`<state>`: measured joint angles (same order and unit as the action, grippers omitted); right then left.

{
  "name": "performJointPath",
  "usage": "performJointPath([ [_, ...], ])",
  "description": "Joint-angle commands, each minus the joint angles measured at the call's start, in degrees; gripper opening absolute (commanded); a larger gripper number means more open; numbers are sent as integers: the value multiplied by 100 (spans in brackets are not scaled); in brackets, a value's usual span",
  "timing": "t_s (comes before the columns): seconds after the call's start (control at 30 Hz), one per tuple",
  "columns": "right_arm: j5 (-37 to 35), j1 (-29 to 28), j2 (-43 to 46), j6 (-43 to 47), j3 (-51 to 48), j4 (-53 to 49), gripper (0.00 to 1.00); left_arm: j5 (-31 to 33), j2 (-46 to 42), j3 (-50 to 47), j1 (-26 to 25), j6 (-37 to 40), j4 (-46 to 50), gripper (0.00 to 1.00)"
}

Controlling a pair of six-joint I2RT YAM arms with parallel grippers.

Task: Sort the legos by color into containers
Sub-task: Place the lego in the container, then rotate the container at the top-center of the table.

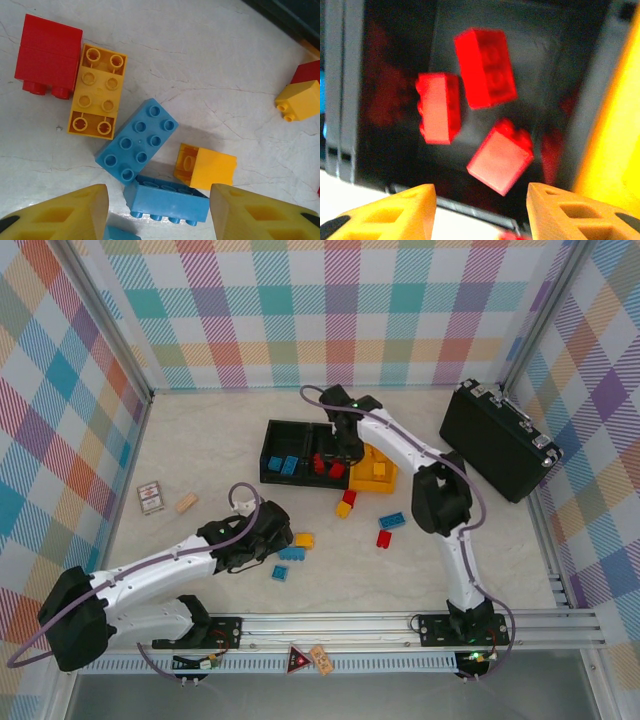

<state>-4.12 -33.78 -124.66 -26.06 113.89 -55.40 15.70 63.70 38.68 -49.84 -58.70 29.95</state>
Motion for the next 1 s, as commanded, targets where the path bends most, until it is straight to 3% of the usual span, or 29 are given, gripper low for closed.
performJointPath([
  [0.0,-49,-6,1003,28,-832,401,51,71,22,138,-17,120,-14,56],
  [0.3,-141,187,2635,-212,-3210,1014,49,-45,323,313,-17,272,-153,56],
  [0.47,-114,550,3082,-281,-4213,1290,47,-96,432,337,-17,293,-243,56],
  [0.67,6,859,2939,-276,-4670,1674,43,-139,572,395,-17,307,-283,56],
  [0.97,-1,1138,2260,-240,-4518,1935,41,-70,468,324,-17,227,-179,55],
])
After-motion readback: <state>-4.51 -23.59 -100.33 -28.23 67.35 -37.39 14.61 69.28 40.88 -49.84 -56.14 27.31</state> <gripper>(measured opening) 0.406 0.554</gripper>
